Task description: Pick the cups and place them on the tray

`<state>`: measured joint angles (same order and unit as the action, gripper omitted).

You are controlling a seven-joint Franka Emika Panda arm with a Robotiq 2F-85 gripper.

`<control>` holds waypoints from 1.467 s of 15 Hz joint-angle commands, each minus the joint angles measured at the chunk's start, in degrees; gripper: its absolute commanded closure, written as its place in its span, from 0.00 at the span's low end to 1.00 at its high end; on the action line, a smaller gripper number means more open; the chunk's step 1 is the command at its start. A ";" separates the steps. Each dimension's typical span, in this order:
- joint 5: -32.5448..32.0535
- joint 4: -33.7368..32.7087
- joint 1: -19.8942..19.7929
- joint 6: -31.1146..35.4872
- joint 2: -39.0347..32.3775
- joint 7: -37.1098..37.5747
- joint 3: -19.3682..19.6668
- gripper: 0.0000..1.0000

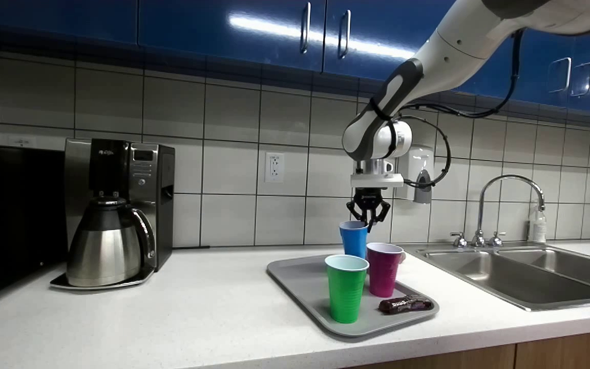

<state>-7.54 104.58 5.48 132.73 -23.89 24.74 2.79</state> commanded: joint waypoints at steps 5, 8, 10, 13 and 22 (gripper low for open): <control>1.78 -7.02 1.01 -1.57 -5.70 -3.39 -1.04 0.99; 3.25 -7.91 0.70 -1.89 -6.69 -4.26 -1.33 0.99; 4.34 -8.31 0.44 -2.19 -7.13 -5.07 -1.41 0.99; 5.64 -8.64 0.20 -2.47 -7.44 -6.01 -1.40 0.99; 5.65 -8.39 0.34 -3.20 -7.09 -6.10 -1.08 0.40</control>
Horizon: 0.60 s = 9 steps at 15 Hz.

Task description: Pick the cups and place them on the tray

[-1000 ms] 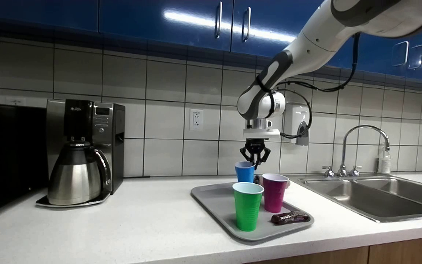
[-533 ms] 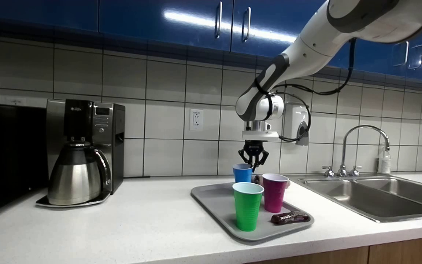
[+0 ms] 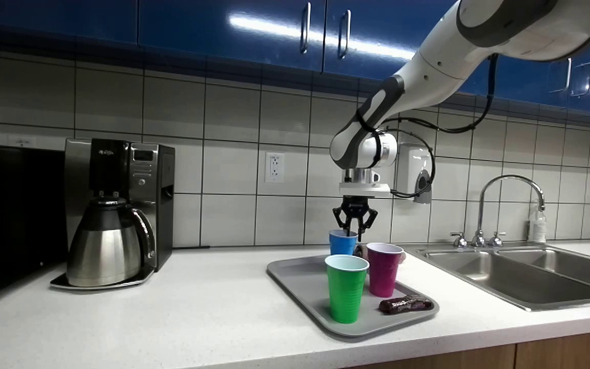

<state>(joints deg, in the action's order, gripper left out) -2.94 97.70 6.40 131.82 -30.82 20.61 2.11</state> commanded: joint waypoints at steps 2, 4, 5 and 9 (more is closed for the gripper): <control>0.94 -0.83 -0.49 -1.93 0.34 -2.02 -0.41 0.25; 1.06 -0.30 -0.58 -1.96 0.85 -2.46 -0.54 0.09; 0.94 0.25 -0.60 -1.77 1.36 -2.79 -0.53 0.03; 0.84 2.99 -0.75 -0.48 4.09 -4.39 -0.70 0.00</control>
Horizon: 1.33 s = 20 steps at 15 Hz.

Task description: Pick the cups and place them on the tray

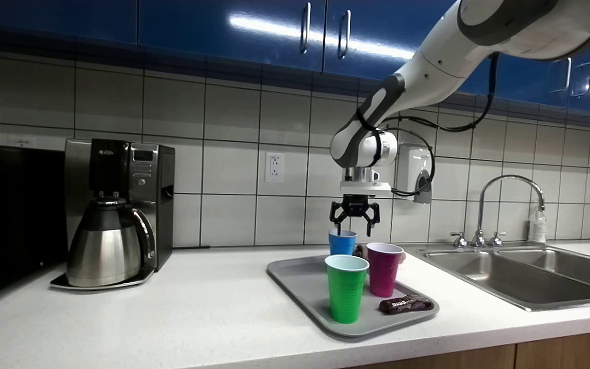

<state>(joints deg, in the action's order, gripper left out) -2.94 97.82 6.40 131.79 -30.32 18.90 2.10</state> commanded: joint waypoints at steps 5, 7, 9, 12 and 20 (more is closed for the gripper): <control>0.44 7.40 -0.68 0.61 7.76 -3.49 -0.58 0.00; 0.17 9.55 -0.59 1.01 9.65 -3.34 -0.48 0.00; -0.17 11.92 -0.55 1.47 11.69 -3.34 -0.45 0.00; -0.38 15.11 -0.66 1.75 14.66 -3.51 -0.49 0.00; -1.41 24.38 -1.26 2.15 23.69 -5.15 -0.67 0.00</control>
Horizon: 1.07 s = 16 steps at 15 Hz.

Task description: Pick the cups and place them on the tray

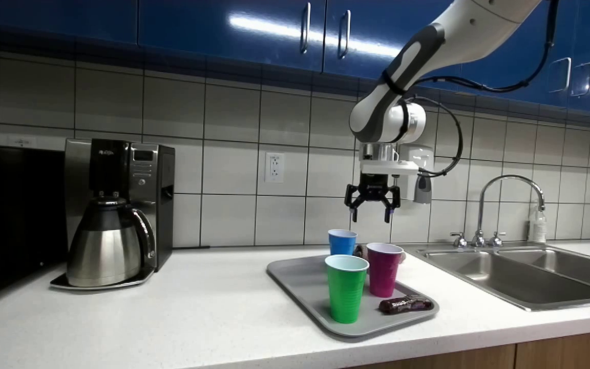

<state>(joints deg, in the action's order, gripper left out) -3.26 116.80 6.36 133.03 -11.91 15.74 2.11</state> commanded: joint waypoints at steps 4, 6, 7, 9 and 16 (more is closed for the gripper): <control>-1.51 9.81 -1.81 0.58 9.71 -3.39 -0.86 0.00; -1.70 12.32 -2.09 0.41 12.21 -4.29 -0.95 0.00; -1.86 13.66 -2.19 0.24 13.58 -4.80 -1.00 0.00; -1.96 16.17 -2.44 -0.06 16.12 -5.87 -1.11 0.00; -0.91 24.10 -2.35 -2.27 25.02 -10.80 -1.81 0.00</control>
<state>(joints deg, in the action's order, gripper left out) -4.27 136.77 5.37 132.41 7.44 7.65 1.82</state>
